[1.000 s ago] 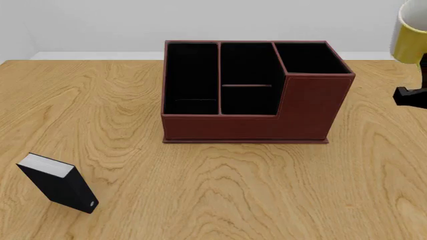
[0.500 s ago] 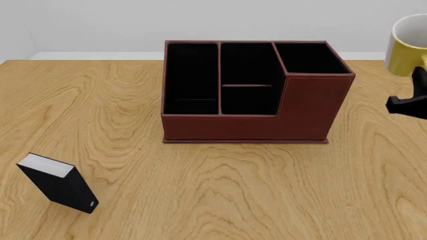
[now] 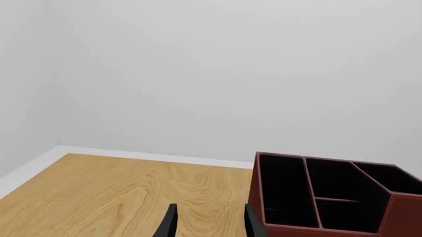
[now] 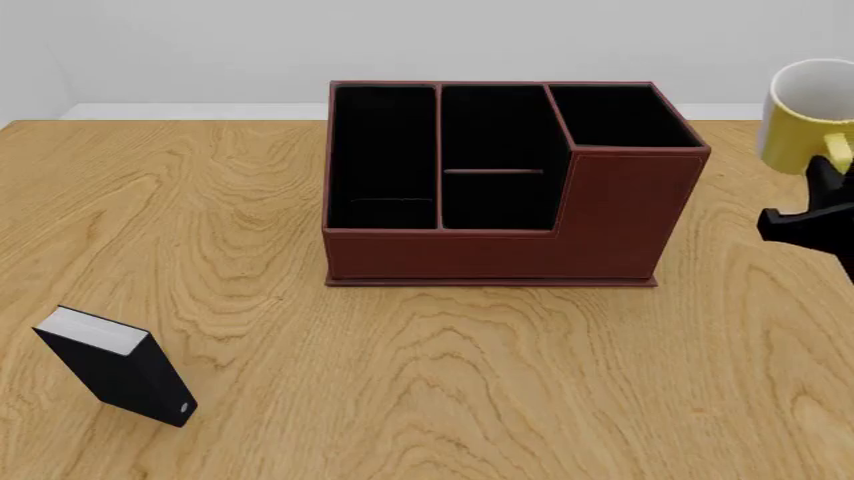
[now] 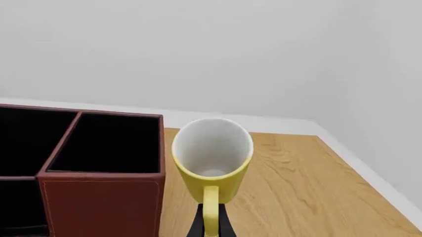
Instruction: Pick up the yellow and white mug and place it to the right of the caddy.
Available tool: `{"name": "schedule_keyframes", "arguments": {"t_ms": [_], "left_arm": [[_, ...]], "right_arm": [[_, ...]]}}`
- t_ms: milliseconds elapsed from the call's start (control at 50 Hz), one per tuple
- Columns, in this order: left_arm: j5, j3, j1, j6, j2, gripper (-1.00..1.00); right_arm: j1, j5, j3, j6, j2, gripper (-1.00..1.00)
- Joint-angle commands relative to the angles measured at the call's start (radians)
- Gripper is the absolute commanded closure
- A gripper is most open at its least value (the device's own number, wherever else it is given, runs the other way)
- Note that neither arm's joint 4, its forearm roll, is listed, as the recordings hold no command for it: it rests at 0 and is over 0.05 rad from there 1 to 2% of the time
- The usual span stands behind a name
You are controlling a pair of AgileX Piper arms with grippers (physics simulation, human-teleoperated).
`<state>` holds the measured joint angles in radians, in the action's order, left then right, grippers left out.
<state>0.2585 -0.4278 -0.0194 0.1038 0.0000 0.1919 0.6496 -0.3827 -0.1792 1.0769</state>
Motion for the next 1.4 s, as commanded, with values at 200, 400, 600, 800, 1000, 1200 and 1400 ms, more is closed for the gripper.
{"name": "schedule_keyframes", "arguments": {"t_ms": [200,400,600,800,1000,1200,1400], "left_arm": [[0.000,0.000,0.001,0.000,0.000,-1.00],[-0.003,0.003,0.001,-0.001,0.000,-1.00],[-0.006,0.006,0.001,-0.001,0.000,-1.00],[-0.006,0.007,0.002,-0.001,0.000,-1.00],[-0.006,0.006,0.002,-0.002,0.000,-1.00],[-0.004,0.004,0.003,-0.001,0.000,-1.00],[-0.003,0.003,0.004,-0.003,0.000,-1.00]], "right_arm": [[0.008,0.090,0.029,0.041,0.092,1.00],[0.011,0.154,0.051,0.049,0.154,1.00],[0.013,0.197,0.062,0.050,0.199,1.00],[0.016,0.223,0.070,0.053,0.226,1.00],[0.012,0.252,0.081,0.058,0.250,1.00],[0.017,0.300,0.091,0.061,0.300,1.00],[0.017,0.291,0.094,0.063,0.294,1.00]]}}
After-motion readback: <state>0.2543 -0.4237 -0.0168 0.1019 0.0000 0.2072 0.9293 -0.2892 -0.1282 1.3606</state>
